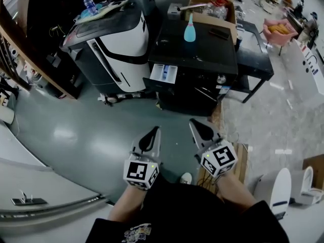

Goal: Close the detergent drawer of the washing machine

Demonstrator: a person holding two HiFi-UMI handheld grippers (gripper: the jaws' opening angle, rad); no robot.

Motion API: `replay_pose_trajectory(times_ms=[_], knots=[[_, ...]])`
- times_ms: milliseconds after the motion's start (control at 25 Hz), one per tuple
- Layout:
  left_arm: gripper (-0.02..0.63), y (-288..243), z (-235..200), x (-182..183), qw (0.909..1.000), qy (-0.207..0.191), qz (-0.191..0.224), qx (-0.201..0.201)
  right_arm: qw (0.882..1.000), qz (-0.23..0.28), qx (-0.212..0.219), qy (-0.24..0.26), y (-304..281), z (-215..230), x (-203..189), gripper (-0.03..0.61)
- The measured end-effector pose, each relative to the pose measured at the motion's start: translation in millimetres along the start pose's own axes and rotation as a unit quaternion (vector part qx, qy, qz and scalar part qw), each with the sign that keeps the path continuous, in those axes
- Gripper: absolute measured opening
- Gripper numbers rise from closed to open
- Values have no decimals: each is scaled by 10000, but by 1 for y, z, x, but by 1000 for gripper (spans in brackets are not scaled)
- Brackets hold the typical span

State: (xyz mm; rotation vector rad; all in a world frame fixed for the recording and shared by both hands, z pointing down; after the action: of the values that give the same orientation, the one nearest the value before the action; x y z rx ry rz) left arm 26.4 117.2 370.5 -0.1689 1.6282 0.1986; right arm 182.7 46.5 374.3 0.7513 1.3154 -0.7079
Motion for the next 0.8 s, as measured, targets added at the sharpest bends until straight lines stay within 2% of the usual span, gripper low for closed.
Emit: replay_pose_trajectory(times_ms=[480,800], knots=[[3,-28,-77,-4,9998,59,-87,-191,9998,57,-192,-71,-75,-1,-9,11],[3,-58,-127,-14,9982,119,-263,-518,9986,-22,-520,-131,-123,7,-26,46]])
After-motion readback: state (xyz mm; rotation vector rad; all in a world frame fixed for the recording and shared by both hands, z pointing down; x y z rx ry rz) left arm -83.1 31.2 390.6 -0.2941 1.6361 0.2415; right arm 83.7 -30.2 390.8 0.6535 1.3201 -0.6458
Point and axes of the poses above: the fingertips, and each gripper's own axes: y backward along the fingers, z to its right, x out of its top, the point moved 5 cm from there along y, backward along the fingers, and after that the axes turned 8 degrees about z, right-handed, at the moved point
